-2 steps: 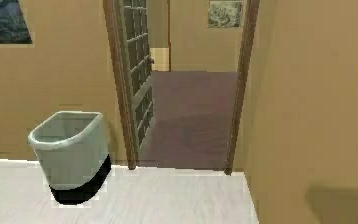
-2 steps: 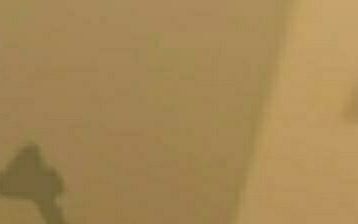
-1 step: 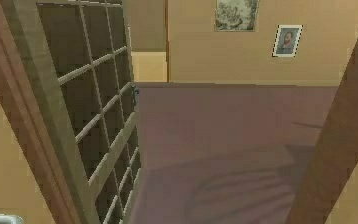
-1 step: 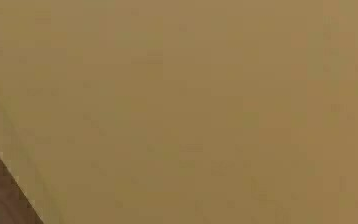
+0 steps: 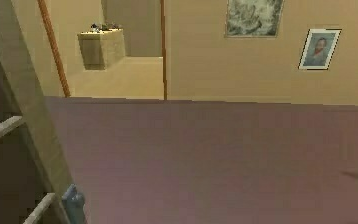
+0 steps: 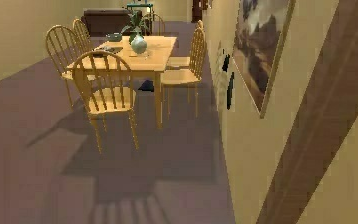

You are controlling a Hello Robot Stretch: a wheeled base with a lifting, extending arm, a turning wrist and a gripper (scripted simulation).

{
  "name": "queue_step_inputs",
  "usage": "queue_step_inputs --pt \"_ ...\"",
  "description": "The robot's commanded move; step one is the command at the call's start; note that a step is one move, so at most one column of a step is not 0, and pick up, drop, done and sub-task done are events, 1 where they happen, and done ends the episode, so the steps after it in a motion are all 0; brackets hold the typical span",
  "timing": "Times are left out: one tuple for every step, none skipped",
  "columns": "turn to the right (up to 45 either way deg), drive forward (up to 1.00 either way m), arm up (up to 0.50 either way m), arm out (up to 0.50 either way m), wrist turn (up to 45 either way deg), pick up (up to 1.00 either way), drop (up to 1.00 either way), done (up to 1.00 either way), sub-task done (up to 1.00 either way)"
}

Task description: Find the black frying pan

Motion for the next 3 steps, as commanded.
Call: queue_step_inputs --pt "0.0 0.60 0.00 0.00 0.0 0.00 0.00 0.00 0.00" --pt "-18.0 0.00 0.00 0.00 0.0 0.00 0.00 0.00 0.00" --pt "0.0 1.00 0.00 0.00 0.0 0.00 0.00 0.00 0.00"
